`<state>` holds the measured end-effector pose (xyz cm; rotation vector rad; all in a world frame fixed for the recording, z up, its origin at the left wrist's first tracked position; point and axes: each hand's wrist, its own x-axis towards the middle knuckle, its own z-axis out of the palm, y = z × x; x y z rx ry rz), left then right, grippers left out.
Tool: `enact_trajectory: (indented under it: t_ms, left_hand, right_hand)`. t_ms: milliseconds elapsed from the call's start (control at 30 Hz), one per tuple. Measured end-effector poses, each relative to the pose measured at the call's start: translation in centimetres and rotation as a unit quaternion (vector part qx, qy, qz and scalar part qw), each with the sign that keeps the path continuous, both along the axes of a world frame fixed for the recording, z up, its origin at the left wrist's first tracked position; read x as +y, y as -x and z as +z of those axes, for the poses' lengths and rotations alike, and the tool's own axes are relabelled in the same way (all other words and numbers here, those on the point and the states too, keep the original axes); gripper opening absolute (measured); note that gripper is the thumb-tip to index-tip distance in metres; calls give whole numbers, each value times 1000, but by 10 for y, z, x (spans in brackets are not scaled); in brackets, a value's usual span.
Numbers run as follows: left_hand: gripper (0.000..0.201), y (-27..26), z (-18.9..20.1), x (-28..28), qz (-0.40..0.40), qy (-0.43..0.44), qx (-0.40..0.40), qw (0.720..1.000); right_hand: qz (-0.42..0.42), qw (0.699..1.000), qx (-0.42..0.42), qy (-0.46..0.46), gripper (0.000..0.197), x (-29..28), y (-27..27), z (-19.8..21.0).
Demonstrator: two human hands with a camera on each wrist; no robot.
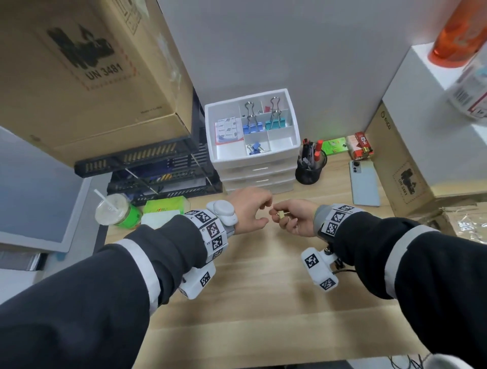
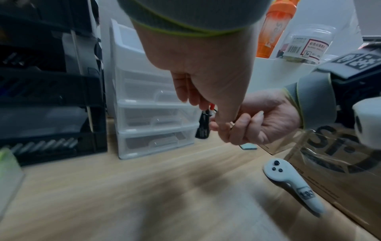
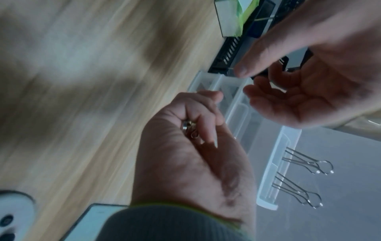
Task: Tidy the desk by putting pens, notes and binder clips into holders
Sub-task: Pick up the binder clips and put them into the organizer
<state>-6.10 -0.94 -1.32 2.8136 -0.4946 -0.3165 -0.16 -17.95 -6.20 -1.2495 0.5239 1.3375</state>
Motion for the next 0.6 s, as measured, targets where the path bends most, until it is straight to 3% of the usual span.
enact_trajectory:
  t_ms: [167, 433, 600]
  left_hand:
    - [41, -23, 32, 26, 38, -86, -28, 995]
    - [42, -56, 79, 55, 92, -196, -52, 975]
    - [29, -70, 85, 58, 68, -310, -50, 947]
  right_hand:
    - [-24, 999, -22, 29, 24, -1, -45, 38]
    - [-99, 983, -151, 29, 9, 15, -104, 120]
    - [-104, 974, -196, 42, 43, 27, -122, 143]
